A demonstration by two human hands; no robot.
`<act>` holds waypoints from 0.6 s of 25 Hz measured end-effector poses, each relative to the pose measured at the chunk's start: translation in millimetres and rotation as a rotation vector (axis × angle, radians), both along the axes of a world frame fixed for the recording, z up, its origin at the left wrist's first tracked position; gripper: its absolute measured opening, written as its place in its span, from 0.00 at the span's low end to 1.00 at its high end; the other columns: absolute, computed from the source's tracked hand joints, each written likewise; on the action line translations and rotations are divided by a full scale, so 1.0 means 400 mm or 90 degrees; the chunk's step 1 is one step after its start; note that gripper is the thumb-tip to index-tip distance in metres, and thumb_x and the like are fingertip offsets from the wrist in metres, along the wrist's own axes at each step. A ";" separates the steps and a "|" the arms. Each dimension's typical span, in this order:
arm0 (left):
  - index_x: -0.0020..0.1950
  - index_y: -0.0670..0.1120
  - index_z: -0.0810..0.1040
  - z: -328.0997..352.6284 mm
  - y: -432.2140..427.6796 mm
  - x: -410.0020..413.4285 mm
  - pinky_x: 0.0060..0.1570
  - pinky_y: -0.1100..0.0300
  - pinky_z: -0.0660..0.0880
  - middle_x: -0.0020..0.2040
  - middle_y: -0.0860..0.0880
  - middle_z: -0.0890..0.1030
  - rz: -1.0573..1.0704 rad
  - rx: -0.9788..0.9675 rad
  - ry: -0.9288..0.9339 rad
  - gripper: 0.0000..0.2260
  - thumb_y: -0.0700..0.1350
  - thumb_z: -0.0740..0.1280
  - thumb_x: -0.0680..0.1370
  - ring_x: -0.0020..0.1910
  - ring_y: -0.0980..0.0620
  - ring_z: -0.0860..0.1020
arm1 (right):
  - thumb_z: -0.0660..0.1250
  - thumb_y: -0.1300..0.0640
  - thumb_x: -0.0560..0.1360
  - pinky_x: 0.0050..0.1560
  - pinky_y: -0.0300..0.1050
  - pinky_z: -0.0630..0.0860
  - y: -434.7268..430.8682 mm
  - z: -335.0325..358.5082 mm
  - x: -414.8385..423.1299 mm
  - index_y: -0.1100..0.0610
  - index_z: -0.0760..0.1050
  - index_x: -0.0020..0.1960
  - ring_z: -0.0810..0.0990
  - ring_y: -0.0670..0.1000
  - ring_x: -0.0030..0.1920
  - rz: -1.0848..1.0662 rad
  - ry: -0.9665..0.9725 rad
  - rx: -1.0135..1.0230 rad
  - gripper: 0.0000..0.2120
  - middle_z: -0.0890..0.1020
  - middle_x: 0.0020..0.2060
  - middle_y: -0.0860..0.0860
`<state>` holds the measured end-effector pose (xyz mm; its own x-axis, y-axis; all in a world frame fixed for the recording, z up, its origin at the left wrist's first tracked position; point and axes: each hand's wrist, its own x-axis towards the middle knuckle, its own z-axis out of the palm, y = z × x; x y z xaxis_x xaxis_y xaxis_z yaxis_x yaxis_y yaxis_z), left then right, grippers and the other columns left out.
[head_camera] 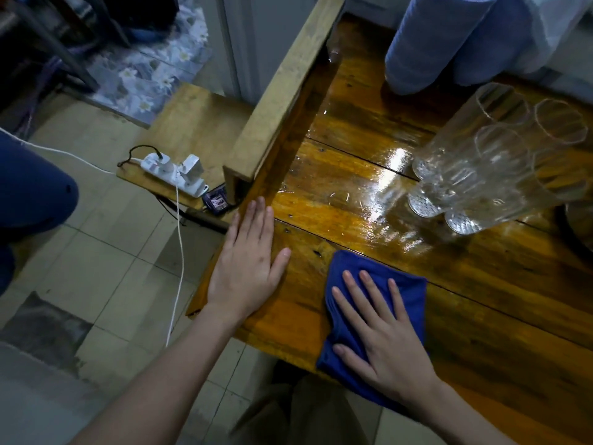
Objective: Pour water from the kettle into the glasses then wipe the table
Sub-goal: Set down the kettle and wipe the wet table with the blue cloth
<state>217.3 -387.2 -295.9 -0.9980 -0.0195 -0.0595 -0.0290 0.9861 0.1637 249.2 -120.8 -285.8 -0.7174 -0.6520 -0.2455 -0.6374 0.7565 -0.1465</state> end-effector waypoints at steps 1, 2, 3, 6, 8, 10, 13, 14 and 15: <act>0.79 0.42 0.46 -0.003 -0.002 -0.002 0.78 0.49 0.46 0.80 0.44 0.45 0.007 0.010 0.001 0.30 0.58 0.47 0.83 0.79 0.51 0.42 | 0.49 0.35 0.80 0.74 0.65 0.51 -0.031 -0.001 -0.025 0.50 0.50 0.81 0.48 0.55 0.80 0.025 -0.003 -0.004 0.34 0.50 0.80 0.51; 0.79 0.42 0.46 -0.004 -0.003 -0.004 0.78 0.50 0.46 0.80 0.45 0.45 0.013 0.021 0.003 0.29 0.56 0.46 0.84 0.79 0.51 0.42 | 0.48 0.36 0.81 0.74 0.65 0.50 -0.061 -0.002 -0.049 0.49 0.49 0.81 0.47 0.55 0.80 0.042 -0.004 -0.007 0.33 0.50 0.80 0.51; 0.79 0.42 0.47 -0.006 -0.004 -0.006 0.78 0.51 0.46 0.80 0.45 0.45 0.017 0.032 0.005 0.28 0.55 0.46 0.84 0.79 0.51 0.42 | 0.47 0.37 0.81 0.74 0.65 0.49 -0.090 -0.005 -0.073 0.49 0.49 0.81 0.46 0.55 0.80 0.055 -0.004 -0.011 0.32 0.50 0.80 0.51; 0.79 0.42 0.48 -0.009 -0.005 -0.005 0.77 0.51 0.49 0.80 0.45 0.46 0.026 0.077 0.013 0.26 0.50 0.45 0.84 0.79 0.51 0.44 | 0.47 0.38 0.82 0.76 0.64 0.46 -0.169 -0.012 -0.130 0.48 0.48 0.81 0.44 0.54 0.80 0.083 -0.009 -0.031 0.31 0.49 0.80 0.50; 0.79 0.41 0.49 -0.004 -0.006 -0.003 0.77 0.50 0.51 0.80 0.44 0.48 0.044 0.087 0.019 0.25 0.49 0.45 0.83 0.79 0.50 0.46 | 0.47 0.38 0.81 0.76 0.64 0.45 -0.207 -0.011 -0.155 0.47 0.48 0.81 0.43 0.53 0.80 0.091 -0.011 -0.044 0.31 0.48 0.80 0.50; 0.79 0.41 0.52 -0.001 -0.005 -0.006 0.77 0.49 0.52 0.80 0.43 0.50 0.076 0.073 0.025 0.25 0.48 0.46 0.83 0.79 0.49 0.47 | 0.48 0.36 0.80 0.76 0.64 0.45 -0.230 -0.008 -0.176 0.47 0.48 0.81 0.43 0.53 0.80 0.079 -0.011 -0.057 0.32 0.48 0.80 0.50; 0.79 0.42 0.53 0.003 0.000 -0.008 0.76 0.47 0.54 0.80 0.43 0.52 0.075 0.070 0.013 0.25 0.49 0.44 0.83 0.79 0.49 0.49 | 0.50 0.33 0.78 0.76 0.65 0.47 -0.245 -0.007 -0.191 0.46 0.50 0.80 0.44 0.54 0.80 0.028 -0.007 -0.075 0.35 0.50 0.80 0.51; 0.79 0.42 0.53 0.002 -0.001 -0.007 0.76 0.47 0.55 0.80 0.43 0.52 0.066 0.066 0.009 0.25 0.50 0.44 0.83 0.79 0.49 0.49 | 0.50 0.32 0.78 0.76 0.65 0.48 -0.249 -0.006 -0.195 0.46 0.50 0.80 0.45 0.54 0.80 0.012 -0.004 -0.078 0.35 0.50 0.80 0.51; 0.79 0.42 0.53 0.001 -0.002 -0.007 0.76 0.47 0.55 0.80 0.43 0.52 0.060 0.060 0.005 0.25 0.50 0.43 0.83 0.79 0.49 0.49 | 0.49 0.32 0.78 0.76 0.65 0.49 -0.253 -0.005 -0.201 0.46 0.50 0.80 0.45 0.54 0.80 0.001 -0.002 -0.078 0.35 0.50 0.80 0.51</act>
<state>214.3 -387.9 -295.4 -0.9925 -0.1077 -0.0572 -0.1188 0.9595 0.2554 168.7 -222.0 -287.7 -0.7154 -0.6787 -0.1661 -0.6383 0.7315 -0.2399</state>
